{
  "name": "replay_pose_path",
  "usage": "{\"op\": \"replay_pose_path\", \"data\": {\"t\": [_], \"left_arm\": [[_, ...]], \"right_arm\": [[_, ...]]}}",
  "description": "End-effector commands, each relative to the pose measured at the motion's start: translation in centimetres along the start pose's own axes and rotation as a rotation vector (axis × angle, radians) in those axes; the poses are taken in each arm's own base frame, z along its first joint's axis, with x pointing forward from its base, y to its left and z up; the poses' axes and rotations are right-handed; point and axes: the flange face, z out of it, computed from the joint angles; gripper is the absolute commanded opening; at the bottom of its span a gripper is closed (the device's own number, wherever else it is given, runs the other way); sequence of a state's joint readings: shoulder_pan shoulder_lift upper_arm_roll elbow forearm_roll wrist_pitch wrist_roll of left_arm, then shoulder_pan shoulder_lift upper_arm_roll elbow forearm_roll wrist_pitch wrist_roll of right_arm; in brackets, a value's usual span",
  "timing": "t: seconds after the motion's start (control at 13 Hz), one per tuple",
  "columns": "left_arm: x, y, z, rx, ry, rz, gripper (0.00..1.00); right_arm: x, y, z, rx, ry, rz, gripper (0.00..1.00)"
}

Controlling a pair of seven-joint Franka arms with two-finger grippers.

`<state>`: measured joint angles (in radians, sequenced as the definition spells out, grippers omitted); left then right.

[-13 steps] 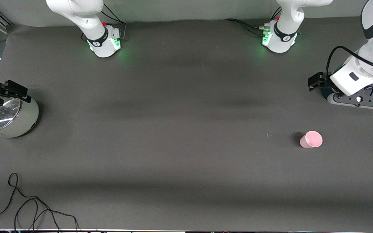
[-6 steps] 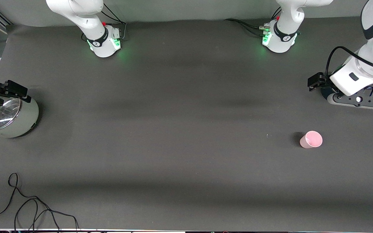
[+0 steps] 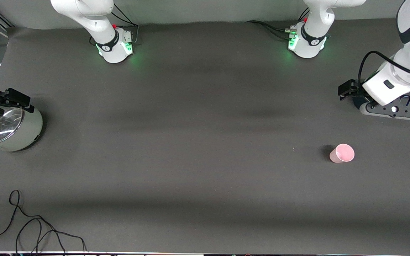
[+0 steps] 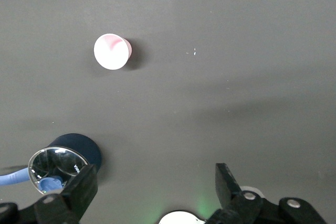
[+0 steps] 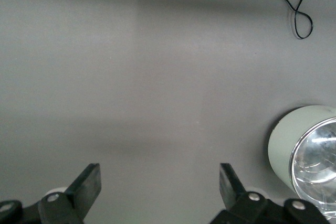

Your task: Transfer pink cup from left to right arm

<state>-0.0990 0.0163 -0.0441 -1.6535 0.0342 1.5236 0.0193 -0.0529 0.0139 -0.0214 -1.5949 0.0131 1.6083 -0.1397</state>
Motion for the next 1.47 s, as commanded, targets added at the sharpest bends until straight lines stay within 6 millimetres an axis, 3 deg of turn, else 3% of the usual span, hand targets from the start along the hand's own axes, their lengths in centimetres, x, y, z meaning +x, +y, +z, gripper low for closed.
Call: {"op": "replay_pose_path", "data": {"t": [0.0,0.54,0.69,0.93,1.16,1.39], "left_arm": [[0.0,0.0,-0.3,-0.01,-0.01,-0.004,1.0],[-0.1,-0.6,0.2,-0.012,-0.024,-0.007,1.0],[-0.2,-3.0,0.3,-0.022,-0.025,0.111,1.0],[-0.5,-9.1,1.3,-0.045,-0.022,0.323,0.99],[-0.3,-13.4,2.5,-0.073,0.01,0.513,0.99],[0.6,-19.2,6.4,-0.185,0.092,0.69,0.99]], "right_arm": [[0.2,0.3,-0.4,-0.017,0.006,-0.012,1.0],[0.2,0.2,-0.4,-0.017,0.007,-0.013,1.0],[0.2,0.2,-0.5,-0.016,0.009,-0.013,1.0],[0.2,0.2,-0.5,-0.016,0.009,-0.013,1.0],[0.2,0.2,-0.5,-0.016,0.011,-0.012,1.0],[0.3,0.2,-0.7,-0.017,0.014,-0.012,1.0]]}}
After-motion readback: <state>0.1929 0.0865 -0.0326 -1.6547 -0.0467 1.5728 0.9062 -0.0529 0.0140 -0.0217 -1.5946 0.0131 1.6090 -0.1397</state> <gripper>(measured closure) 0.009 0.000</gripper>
